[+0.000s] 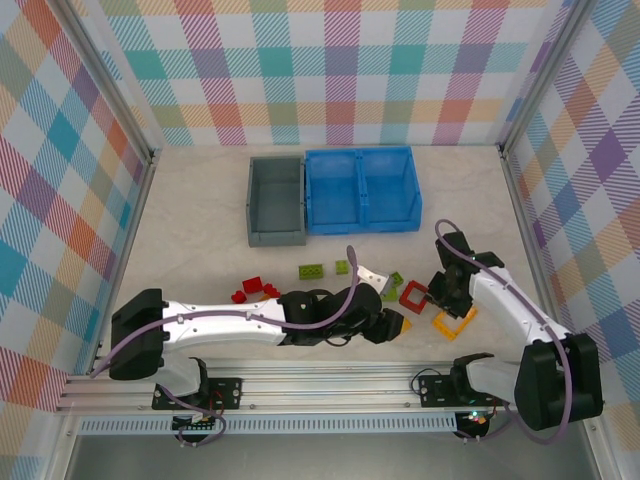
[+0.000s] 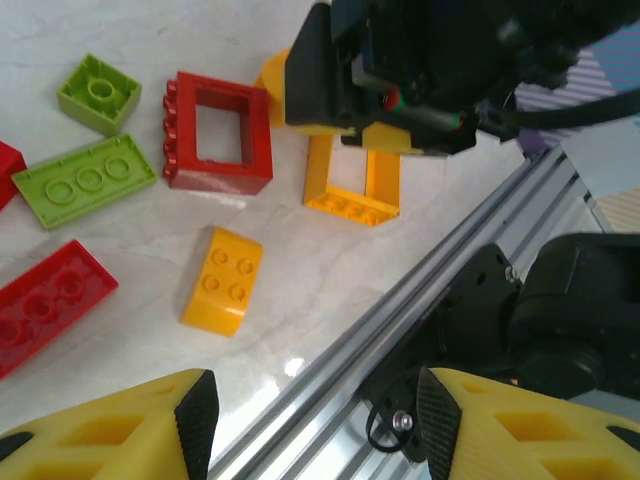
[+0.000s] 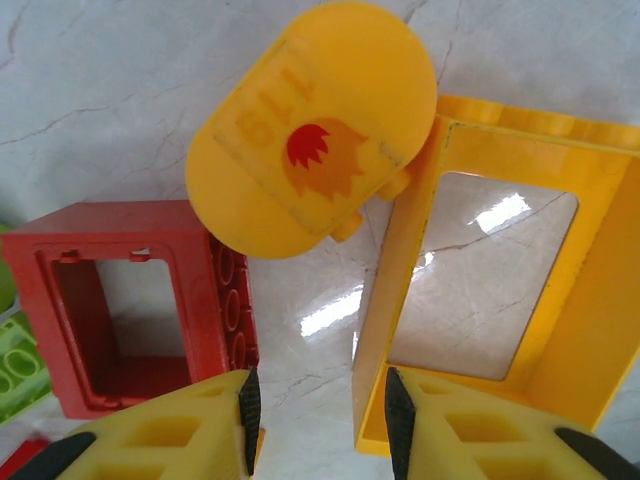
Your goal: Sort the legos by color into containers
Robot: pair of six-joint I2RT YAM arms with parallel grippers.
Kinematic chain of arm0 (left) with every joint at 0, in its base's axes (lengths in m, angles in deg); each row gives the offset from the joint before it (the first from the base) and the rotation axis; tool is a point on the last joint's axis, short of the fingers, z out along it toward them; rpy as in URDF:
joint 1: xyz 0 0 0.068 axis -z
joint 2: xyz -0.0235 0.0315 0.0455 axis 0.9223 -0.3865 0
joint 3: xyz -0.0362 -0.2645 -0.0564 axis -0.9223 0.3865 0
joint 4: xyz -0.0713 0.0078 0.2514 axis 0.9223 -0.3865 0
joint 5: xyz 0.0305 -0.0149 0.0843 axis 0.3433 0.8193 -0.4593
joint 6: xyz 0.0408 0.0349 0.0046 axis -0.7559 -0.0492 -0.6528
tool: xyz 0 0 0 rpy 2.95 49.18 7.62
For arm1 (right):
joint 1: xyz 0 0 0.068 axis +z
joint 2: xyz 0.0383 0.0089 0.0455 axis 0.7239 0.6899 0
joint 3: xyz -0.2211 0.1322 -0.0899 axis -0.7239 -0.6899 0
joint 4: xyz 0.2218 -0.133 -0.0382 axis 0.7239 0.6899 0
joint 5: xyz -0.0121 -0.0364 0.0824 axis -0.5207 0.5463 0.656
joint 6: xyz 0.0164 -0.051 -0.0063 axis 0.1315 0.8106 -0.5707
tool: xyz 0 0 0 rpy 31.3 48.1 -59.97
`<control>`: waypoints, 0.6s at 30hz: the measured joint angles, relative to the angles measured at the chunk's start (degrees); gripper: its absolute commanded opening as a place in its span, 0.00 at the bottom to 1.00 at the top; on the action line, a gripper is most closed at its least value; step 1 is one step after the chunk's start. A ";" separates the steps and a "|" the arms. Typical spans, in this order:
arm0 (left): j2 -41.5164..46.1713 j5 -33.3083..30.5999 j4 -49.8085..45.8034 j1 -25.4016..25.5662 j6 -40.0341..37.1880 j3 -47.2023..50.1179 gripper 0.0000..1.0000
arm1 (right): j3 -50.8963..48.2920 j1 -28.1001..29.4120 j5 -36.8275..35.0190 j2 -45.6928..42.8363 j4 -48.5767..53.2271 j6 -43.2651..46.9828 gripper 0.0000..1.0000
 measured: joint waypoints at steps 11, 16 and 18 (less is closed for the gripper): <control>1.88 -1.27 -0.13 0.00 0.00 0.52 0.57 | -2.97 -2.51 -0.63 1.79 -2.62 -0.96 0.25; 1.88 -1.31 -0.15 0.00 -0.02 0.52 0.57 | -3.58 -2.73 -0.63 4.22 -4.50 -1.05 0.08; 1.88 -1.31 -0.15 0.00 -0.02 0.52 0.57 | -3.58 -2.73 -0.66 4.04 -4.79 -1.01 0.02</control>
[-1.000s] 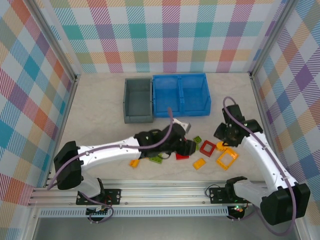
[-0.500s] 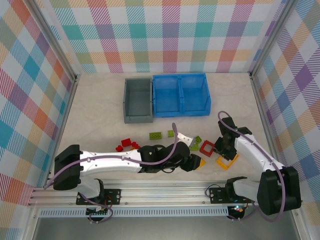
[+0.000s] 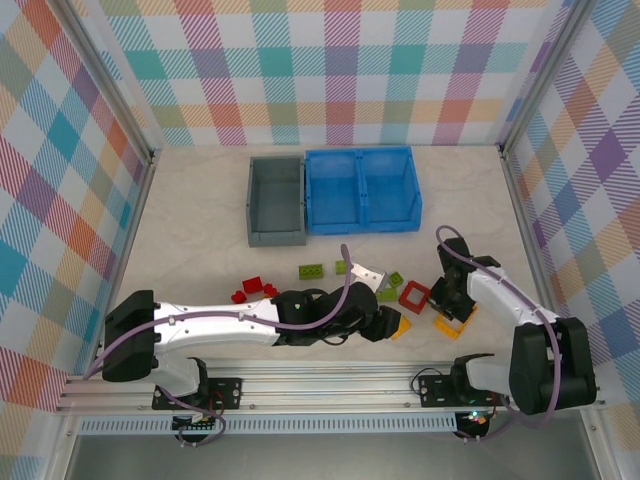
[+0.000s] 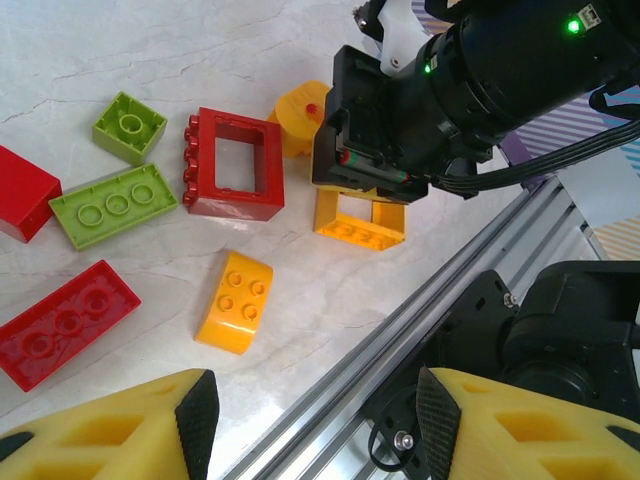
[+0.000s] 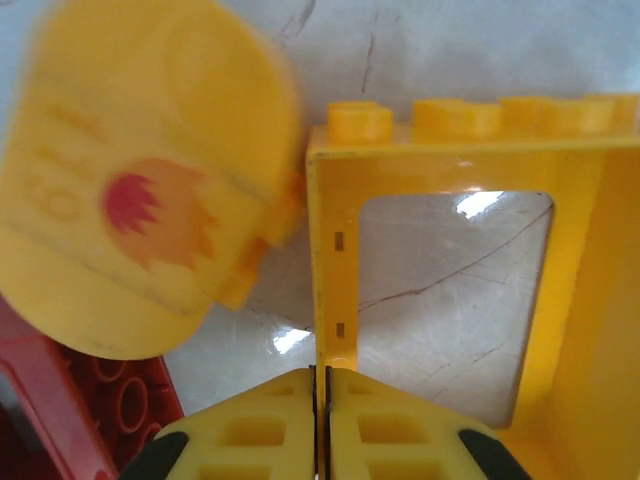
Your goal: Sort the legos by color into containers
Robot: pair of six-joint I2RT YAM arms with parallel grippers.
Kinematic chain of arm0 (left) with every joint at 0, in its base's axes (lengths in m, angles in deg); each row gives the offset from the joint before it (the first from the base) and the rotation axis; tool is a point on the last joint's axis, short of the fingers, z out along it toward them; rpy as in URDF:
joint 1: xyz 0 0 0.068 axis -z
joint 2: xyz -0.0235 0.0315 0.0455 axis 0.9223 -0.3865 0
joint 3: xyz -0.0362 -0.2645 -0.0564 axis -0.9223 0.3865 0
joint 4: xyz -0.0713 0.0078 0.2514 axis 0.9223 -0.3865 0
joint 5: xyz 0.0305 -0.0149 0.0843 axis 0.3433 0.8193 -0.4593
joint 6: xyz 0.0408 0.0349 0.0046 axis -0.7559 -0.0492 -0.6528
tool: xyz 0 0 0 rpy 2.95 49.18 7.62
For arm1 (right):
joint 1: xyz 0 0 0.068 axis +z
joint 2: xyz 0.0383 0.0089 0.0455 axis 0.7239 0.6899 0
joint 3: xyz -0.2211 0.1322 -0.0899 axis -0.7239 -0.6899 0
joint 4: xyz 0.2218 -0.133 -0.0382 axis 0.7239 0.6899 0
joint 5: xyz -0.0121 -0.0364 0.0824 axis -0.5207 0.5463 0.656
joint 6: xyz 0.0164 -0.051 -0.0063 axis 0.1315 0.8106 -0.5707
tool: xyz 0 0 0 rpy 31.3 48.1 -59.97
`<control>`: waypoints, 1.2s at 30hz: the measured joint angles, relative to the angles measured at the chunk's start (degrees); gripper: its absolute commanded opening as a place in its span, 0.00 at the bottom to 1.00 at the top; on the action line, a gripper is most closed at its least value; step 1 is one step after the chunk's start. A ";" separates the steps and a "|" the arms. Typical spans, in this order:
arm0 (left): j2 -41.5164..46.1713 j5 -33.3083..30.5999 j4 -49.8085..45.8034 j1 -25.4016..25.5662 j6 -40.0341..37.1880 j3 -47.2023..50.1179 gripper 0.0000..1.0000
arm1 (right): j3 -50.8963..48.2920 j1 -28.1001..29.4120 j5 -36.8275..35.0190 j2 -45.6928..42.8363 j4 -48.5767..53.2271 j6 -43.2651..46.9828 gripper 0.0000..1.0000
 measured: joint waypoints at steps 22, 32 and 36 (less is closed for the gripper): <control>8.61 -16.87 -16.90 -9.55 -1.62 -14.91 0.63 | 46.42 11.93 2.64 19.12 0.61 20.72 0.00; 4.15 -17.18 -18.21 -12.79 -3.52 -18.14 0.63 | 79.23 8.94 0.24 52.81 5.14 30.93 0.00; 3.52 -16.85 -18.12 -12.79 -3.45 -17.64 0.63 | 93.11 7.91 -1.33 63.78 9.62 33.55 0.00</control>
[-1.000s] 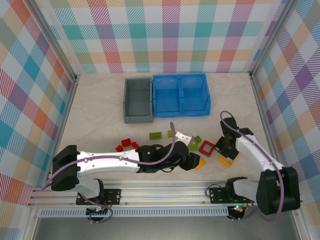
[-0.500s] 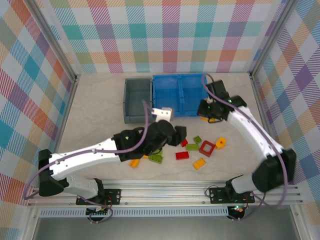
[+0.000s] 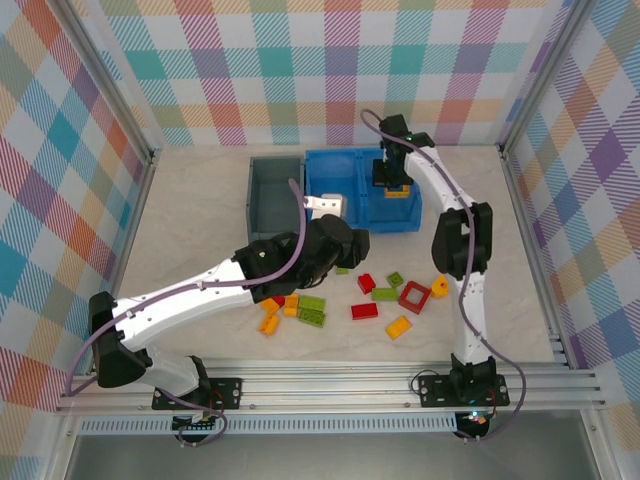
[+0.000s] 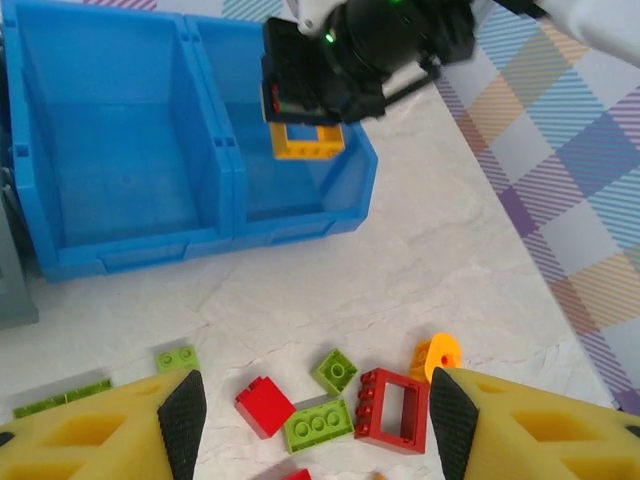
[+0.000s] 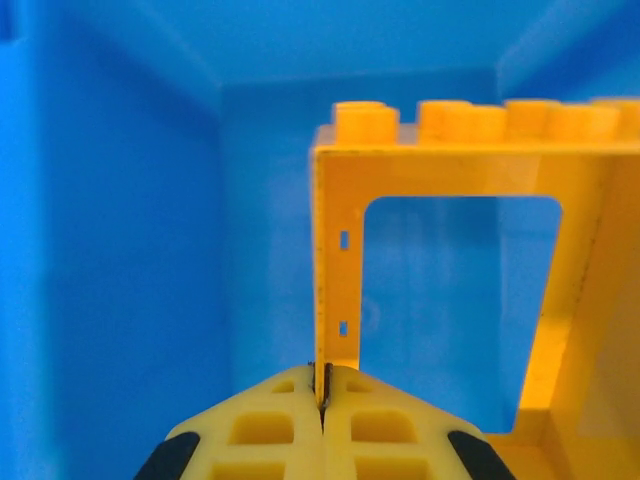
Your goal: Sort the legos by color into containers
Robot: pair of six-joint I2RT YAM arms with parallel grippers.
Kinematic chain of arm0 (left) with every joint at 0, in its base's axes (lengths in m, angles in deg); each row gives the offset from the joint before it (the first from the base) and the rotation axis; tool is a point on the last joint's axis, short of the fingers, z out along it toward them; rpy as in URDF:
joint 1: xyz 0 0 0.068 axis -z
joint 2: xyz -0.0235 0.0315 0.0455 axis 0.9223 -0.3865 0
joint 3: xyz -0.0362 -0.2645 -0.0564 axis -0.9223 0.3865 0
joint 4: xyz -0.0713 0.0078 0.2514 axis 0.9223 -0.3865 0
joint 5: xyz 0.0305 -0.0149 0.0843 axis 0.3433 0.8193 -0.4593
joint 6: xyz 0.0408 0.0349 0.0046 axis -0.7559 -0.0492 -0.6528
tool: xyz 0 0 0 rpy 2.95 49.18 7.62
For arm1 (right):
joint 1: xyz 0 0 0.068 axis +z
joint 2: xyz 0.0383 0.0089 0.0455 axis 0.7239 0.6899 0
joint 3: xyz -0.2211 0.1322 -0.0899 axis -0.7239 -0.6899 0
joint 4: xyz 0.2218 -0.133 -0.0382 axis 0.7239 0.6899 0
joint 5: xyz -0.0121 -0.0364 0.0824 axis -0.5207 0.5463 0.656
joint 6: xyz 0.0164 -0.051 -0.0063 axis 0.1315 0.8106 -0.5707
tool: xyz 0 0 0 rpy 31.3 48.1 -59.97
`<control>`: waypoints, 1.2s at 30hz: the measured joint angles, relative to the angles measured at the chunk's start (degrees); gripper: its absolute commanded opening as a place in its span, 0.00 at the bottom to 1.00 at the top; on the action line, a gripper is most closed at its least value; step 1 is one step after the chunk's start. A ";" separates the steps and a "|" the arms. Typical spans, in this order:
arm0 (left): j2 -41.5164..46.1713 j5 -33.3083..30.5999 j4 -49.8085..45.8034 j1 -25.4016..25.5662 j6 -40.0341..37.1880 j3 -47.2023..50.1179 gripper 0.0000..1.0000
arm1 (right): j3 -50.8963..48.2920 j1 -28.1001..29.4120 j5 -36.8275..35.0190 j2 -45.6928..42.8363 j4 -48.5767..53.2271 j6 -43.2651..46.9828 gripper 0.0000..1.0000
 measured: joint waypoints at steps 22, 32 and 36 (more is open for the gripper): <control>4.83 1.03 -2.58 -0.04 2.99 8.44 0.61 | 8.07 3.19 -4.48 -1.36 7.72 0.02 0.38; 13.18 -0.90 -11.39 -0.98 8.15 12.02 0.60 | -18.27 5.55 0.48 -41.48 0.42 -5.18 0.42; 17.59 -0.55 -15.39 -5.27 12.87 16.52 0.54 | -35.56 10.34 6.19 -53.86 -4.00 -7.48 0.46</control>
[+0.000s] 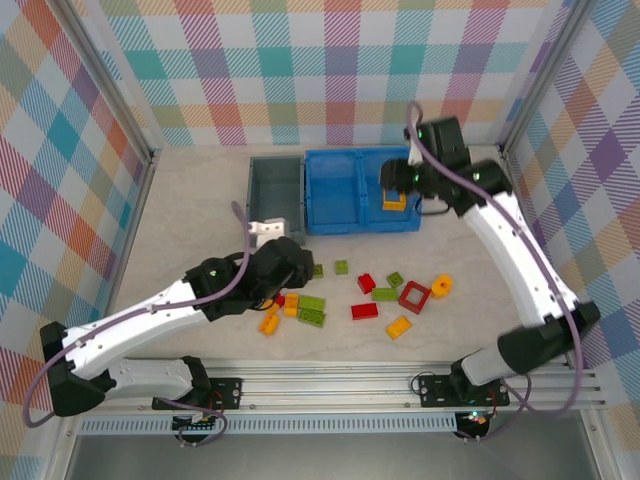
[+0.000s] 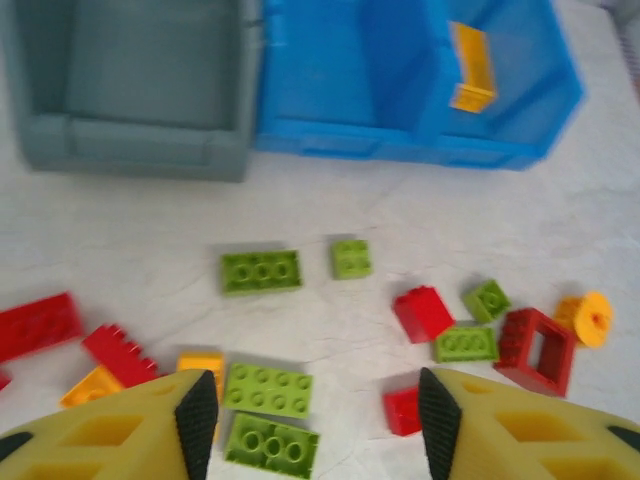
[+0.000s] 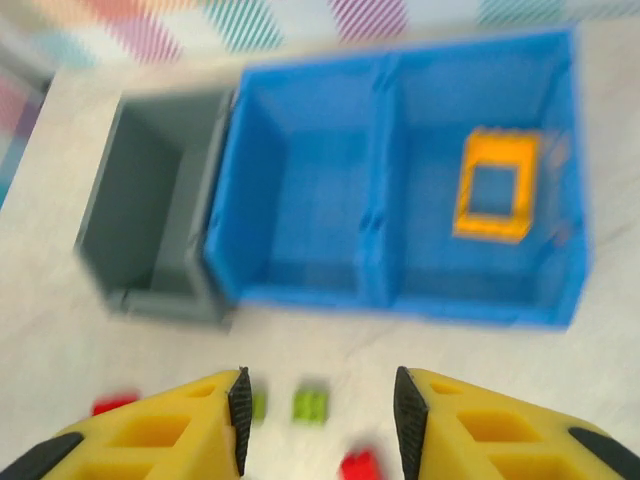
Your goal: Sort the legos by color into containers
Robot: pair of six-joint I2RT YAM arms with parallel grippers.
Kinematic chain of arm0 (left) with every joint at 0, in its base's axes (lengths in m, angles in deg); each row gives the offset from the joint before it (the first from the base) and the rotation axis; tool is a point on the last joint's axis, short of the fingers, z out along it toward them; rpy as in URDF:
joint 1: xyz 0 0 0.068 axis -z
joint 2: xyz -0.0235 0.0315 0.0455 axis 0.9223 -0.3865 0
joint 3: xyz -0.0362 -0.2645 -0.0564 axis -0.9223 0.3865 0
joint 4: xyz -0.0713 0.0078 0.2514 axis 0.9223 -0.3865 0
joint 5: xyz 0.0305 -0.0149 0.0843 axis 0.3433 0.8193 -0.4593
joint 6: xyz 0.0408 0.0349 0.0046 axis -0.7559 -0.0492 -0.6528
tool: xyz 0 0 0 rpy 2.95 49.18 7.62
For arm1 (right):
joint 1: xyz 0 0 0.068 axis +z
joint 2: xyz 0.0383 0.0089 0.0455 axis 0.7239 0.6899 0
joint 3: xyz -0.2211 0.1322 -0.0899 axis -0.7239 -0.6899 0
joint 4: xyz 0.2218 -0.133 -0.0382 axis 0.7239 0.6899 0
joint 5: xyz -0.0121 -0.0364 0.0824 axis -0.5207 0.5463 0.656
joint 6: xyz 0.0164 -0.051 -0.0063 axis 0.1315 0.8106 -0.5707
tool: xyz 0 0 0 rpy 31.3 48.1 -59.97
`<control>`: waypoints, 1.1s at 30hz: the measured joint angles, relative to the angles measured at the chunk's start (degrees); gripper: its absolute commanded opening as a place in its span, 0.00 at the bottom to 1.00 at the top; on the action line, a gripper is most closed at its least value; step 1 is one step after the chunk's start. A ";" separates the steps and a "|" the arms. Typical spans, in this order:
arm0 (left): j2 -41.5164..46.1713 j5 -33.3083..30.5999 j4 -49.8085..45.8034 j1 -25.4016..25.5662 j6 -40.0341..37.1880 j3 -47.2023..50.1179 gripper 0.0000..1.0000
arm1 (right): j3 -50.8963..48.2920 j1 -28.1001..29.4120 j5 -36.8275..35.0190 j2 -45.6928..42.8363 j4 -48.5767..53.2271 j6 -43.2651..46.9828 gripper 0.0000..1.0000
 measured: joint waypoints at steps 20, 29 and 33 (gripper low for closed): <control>-2.10 10.43 -0.13 -3.93 10.93 15.67 0.64 | -37.66 15.50 9.31 -31.98 -6.69 -10.40 0.61; -24.52 5.60 6.88 -4.28 28.39 0.96 0.76 | -40.63 15.50 9.11 -32.06 -9.14 -14.95 0.62; -30.21 5.29 9.14 -6.10 42.10 -1.01 0.75 | -40.63 15.54 8.44 -32.41 -9.22 -15.41 0.62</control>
